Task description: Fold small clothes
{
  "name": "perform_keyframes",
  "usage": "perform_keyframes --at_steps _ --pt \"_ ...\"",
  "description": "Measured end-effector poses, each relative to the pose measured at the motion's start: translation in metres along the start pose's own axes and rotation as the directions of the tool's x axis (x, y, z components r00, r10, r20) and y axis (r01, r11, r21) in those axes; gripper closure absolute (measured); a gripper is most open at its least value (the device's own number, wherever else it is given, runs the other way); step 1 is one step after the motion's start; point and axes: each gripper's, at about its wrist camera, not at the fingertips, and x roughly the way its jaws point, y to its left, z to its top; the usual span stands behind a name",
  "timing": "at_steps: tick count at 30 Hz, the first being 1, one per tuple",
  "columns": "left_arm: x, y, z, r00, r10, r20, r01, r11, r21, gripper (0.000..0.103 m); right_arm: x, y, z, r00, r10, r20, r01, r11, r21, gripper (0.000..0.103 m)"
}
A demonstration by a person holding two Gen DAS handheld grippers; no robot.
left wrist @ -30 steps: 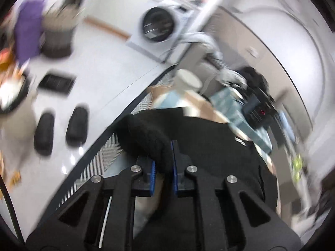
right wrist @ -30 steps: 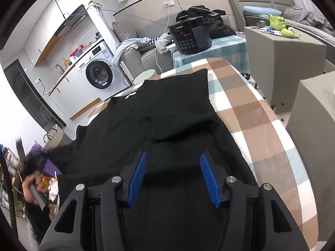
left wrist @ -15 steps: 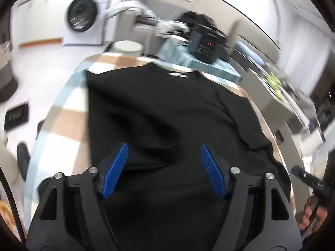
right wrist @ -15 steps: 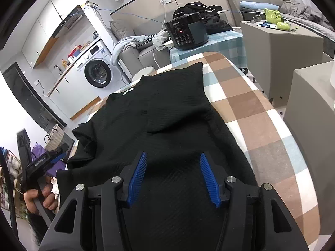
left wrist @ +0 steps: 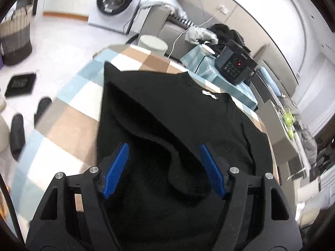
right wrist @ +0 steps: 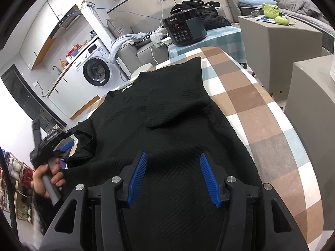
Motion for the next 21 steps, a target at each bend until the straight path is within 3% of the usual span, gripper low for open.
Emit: perform_keyframes --at_steps 3,5,6,7,10,12,14,16,17,21 --pt "0.026 0.000 0.007 1.000 0.001 -0.011 -0.002 0.998 -0.065 0.038 0.004 0.002 -0.001 1.000 0.013 -0.016 -0.013 1.000 -0.002 0.049" --pt "0.039 0.000 0.010 1.000 0.026 -0.004 -0.026 0.996 -0.090 0.071 0.008 0.005 -0.003 0.999 0.022 -0.032 -0.022 1.000 -0.009 0.049" --pt "0.046 -0.002 0.013 1.000 0.020 -0.013 -0.021 0.995 -0.093 0.094 0.010 0.006 -0.004 0.999 0.028 -0.039 -0.029 1.000 -0.012 0.049" --pt "0.051 -0.006 0.016 1.000 0.013 -0.010 -0.013 0.996 -0.084 0.099 0.010 0.006 -0.005 0.999 0.031 -0.043 -0.031 0.999 -0.014 0.049" --pt "0.050 -0.036 0.021 0.999 -0.010 0.051 0.010 1.000 0.004 0.100 0.012 0.004 -0.007 0.998 0.032 -0.055 -0.033 0.999 -0.016 0.049" --pt "0.051 -0.061 0.020 0.997 -0.073 0.027 0.070 0.994 0.081 0.098 0.014 0.002 -0.008 0.998 0.025 -0.061 -0.026 1.000 -0.012 0.049" --pt "0.051 -0.090 0.016 0.996 -0.086 0.011 0.083 0.983 0.163 0.085 0.015 -0.001 -0.008 0.998 0.021 -0.063 -0.022 1.000 -0.004 0.049" --pt "0.048 -0.103 0.013 0.998 -0.067 0.001 0.066 0.978 0.199 0.041 0.015 -0.002 -0.009 0.998 0.022 -0.062 -0.022 1.000 0.002 0.049" --pt "0.045 -0.103 0.013 0.997 -0.069 0.017 0.064 0.978 0.197 0.037 0.013 -0.001 -0.009 0.998 0.022 -0.062 -0.022 1.000 0.000 0.049" --pt "0.020 -0.087 0.010 0.998 -0.050 0.035 0.043 0.985 0.168 0.036 0.007 0.000 -0.012 0.999 0.022 -0.050 -0.022 1.000 -0.009 0.049"
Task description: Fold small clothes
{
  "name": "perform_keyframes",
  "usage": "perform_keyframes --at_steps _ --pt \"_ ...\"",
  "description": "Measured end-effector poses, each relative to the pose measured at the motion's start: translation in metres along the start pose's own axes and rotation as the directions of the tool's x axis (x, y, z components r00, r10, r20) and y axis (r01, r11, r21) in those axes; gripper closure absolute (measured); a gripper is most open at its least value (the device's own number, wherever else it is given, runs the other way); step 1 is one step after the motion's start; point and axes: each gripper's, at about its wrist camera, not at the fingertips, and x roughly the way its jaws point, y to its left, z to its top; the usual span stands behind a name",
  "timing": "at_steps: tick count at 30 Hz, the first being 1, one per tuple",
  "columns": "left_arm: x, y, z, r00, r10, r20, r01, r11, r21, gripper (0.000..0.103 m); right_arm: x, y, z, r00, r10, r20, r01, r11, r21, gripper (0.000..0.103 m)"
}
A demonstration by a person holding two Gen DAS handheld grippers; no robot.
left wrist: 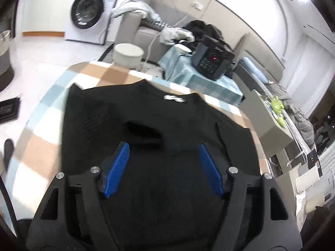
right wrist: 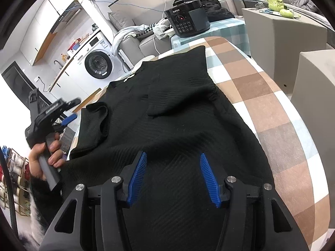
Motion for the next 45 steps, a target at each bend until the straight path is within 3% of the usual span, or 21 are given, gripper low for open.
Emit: perform_keyframes --at_steps 8,12,21,26,28,32,41,45 --pt "-0.081 0.068 -0.043 0.989 0.144 -0.017 -0.145 0.988 -0.054 0.036 -0.019 0.000 -0.008 1.000 -0.006 0.022 0.006 1.000 0.005 0.048" --pt "-0.116 0.093 -0.070 0.983 0.184 -0.009 -0.184 0.980 -0.075 0.036 -0.034 -0.007 -0.015 0.999 -0.029 0.042 0.029 0.999 0.015 0.043" --pt "-0.185 0.137 -0.155 0.950 0.310 -0.027 -0.311 0.946 -0.094 0.035 -0.062 -0.053 -0.039 0.991 -0.131 0.040 0.125 0.984 0.124 0.042" --pt "-0.205 0.146 -0.192 0.952 0.300 -0.054 -0.304 0.948 -0.096 0.032 -0.069 -0.074 -0.057 0.990 -0.142 0.014 0.137 0.974 0.180 0.042" --pt "-0.213 0.148 -0.205 0.957 0.286 -0.054 -0.290 0.953 -0.086 0.023 -0.073 -0.076 -0.064 0.989 -0.147 0.007 0.144 0.976 0.161 0.042" --pt "-0.226 0.145 -0.226 0.955 0.292 -0.053 -0.294 0.954 -0.059 0.022 -0.077 -0.079 -0.081 0.991 -0.134 -0.021 0.136 0.983 0.120 0.042" --pt "-0.225 0.147 -0.252 0.928 0.362 -0.086 -0.364 0.932 -0.008 0.022 -0.079 -0.092 -0.103 0.989 -0.134 -0.054 0.139 0.986 0.094 0.042" --pt "-0.223 0.143 -0.255 0.927 0.361 -0.098 -0.362 0.932 0.014 0.022 -0.078 -0.089 -0.104 0.991 -0.129 -0.046 0.132 0.988 0.074 0.042"
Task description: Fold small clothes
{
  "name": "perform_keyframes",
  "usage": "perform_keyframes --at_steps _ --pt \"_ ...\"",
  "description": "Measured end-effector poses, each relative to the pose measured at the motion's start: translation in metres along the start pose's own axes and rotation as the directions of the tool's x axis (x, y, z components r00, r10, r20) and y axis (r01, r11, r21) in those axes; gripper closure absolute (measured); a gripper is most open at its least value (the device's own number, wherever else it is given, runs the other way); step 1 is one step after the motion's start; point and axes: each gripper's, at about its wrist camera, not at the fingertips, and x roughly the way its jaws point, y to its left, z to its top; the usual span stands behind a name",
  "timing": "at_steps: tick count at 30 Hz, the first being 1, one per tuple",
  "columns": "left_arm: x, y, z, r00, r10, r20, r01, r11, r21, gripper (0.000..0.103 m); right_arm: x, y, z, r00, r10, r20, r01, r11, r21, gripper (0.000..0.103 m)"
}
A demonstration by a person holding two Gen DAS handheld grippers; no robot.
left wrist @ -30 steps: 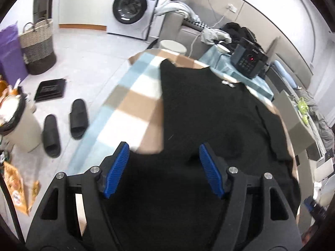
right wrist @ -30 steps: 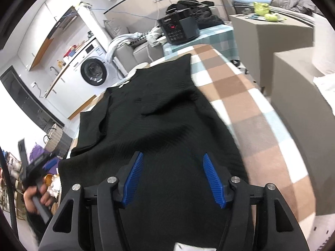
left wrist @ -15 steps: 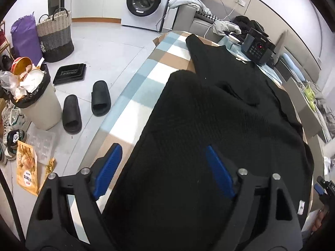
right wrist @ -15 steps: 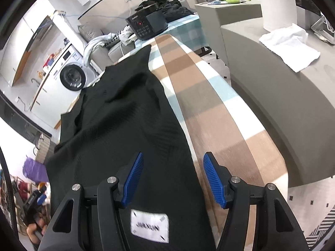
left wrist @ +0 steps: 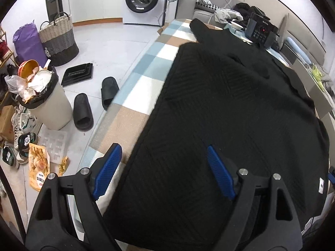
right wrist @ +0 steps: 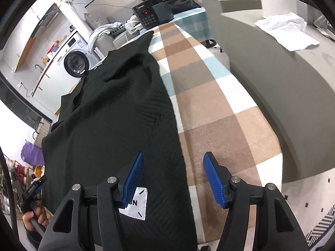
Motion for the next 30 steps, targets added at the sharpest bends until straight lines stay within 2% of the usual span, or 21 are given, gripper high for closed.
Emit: perform_keyframes --at_steps 5,8,10,11,13,16,20,24,30 --pt "0.001 -0.009 -0.003 1.000 0.003 -0.006 -0.003 0.999 0.034 0.022 0.006 0.010 0.002 1.000 0.016 0.005 -0.016 0.999 -0.042 0.046" --pt "-0.001 -0.012 -0.004 1.000 -0.021 -0.009 0.022 0.999 0.033 0.022 0.013 0.022 0.003 1.000 0.019 -0.004 -0.020 0.995 -0.093 0.059" --pt "-0.003 -0.013 -0.005 0.999 -0.034 -0.009 0.035 0.999 0.029 0.022 0.017 0.029 0.004 1.000 -0.005 -0.004 0.005 0.992 -0.127 0.087" --pt "-0.004 -0.014 -0.005 0.999 -0.040 -0.011 0.040 0.999 0.031 0.022 0.020 0.031 0.005 1.000 -0.009 -0.011 0.008 0.991 -0.136 0.094" --pt "-0.005 -0.016 -0.006 0.999 -0.048 -0.012 0.049 0.998 0.029 0.022 0.022 0.033 0.007 1.000 -0.012 -0.002 0.011 0.990 -0.143 0.097" --pt "-0.006 -0.019 -0.007 0.998 -0.055 -0.022 0.056 0.998 0.026 0.022 0.010 0.031 0.018 0.996 -0.013 0.092 0.024 0.992 -0.124 0.097" --pt "-0.009 -0.018 -0.008 0.997 -0.076 -0.030 0.076 0.997 0.011 0.022 0.002 0.017 0.044 0.987 -0.026 0.160 0.031 0.999 -0.033 0.097" --pt "-0.009 -0.019 -0.010 0.997 -0.067 -0.029 0.067 0.998 0.014 0.022 0.004 0.020 0.052 0.989 -0.004 0.145 0.009 0.999 -0.038 0.097" --pt "-0.007 -0.026 -0.013 0.998 -0.055 -0.024 0.056 0.996 0.063 0.022 0.006 0.017 0.041 0.994 0.032 0.104 -0.025 0.997 -0.071 0.080"
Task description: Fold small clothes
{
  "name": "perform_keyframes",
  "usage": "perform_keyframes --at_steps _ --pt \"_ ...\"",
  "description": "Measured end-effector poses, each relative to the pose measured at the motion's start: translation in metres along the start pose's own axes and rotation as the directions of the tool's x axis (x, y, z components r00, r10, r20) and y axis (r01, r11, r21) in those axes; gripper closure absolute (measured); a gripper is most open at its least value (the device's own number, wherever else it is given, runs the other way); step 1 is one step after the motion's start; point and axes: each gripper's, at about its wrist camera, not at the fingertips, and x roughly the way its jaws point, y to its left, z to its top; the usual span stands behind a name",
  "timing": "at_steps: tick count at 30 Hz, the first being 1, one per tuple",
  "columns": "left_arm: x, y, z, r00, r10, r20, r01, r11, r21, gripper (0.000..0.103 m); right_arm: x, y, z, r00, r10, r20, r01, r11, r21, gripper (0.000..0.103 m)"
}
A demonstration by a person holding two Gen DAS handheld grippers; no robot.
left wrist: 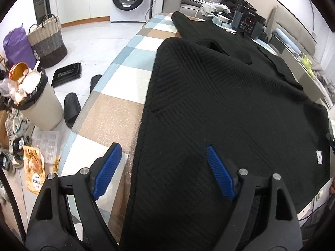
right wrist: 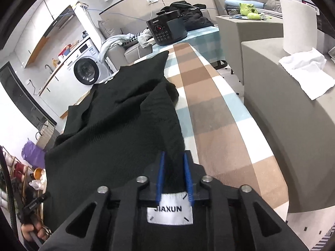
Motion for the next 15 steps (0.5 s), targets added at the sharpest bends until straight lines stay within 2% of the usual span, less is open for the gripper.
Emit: perform_keyframes --at_steps 2,3,4,5,7,8,9,12,15 --pt "0.002 -0.004 0.001 1.000 -0.002 0.005 0.002 1.000 0.020 0.022 0.003 -0.004 -0.003 1.000 0.004 -0.017 -0.003 1.000 0.010 0.078" --pt "0.003 -0.007 0.001 1.000 -0.004 0.013 0.003 0.999 0.032 0.029 0.002 -0.005 -0.007 1.000 0.002 -0.025 -0.001 1.000 0.015 0.078" --pt "0.003 -0.009 0.001 1.000 -0.005 0.023 0.004 0.999 0.046 0.043 0.003 -0.007 -0.008 1.000 0.001 -0.031 0.000 1.000 0.020 0.076" --pt "0.004 -0.011 0.002 1.000 0.002 0.030 -0.003 0.998 0.058 0.053 0.004 -0.009 -0.010 0.999 0.003 -0.036 -0.002 1.000 0.025 0.074" --pt "0.004 -0.013 0.004 0.999 0.004 0.040 -0.006 0.997 0.073 0.085 0.005 -0.012 -0.012 0.999 0.002 -0.045 0.000 0.999 0.032 0.060" --pt "0.004 -0.011 0.005 0.999 -0.013 0.037 0.011 0.998 0.064 0.092 0.005 -0.013 -0.012 0.999 0.002 -0.044 -0.001 0.999 0.035 0.060" --pt "0.003 -0.008 0.007 0.999 -0.028 0.039 0.026 0.999 0.041 0.096 0.004 -0.015 -0.013 0.999 0.001 -0.043 0.000 0.999 0.036 0.060" --pt "-0.003 0.000 0.009 0.997 -0.051 0.061 0.050 0.999 0.017 0.097 0.003 -0.015 -0.016 0.999 -0.001 -0.047 0.002 1.000 0.024 0.060" --pt "-0.014 0.004 0.012 0.991 -0.088 0.096 0.089 0.996 -0.013 0.097 0.005 -0.012 -0.018 0.998 -0.036 -0.043 0.036 0.999 0.001 0.063"
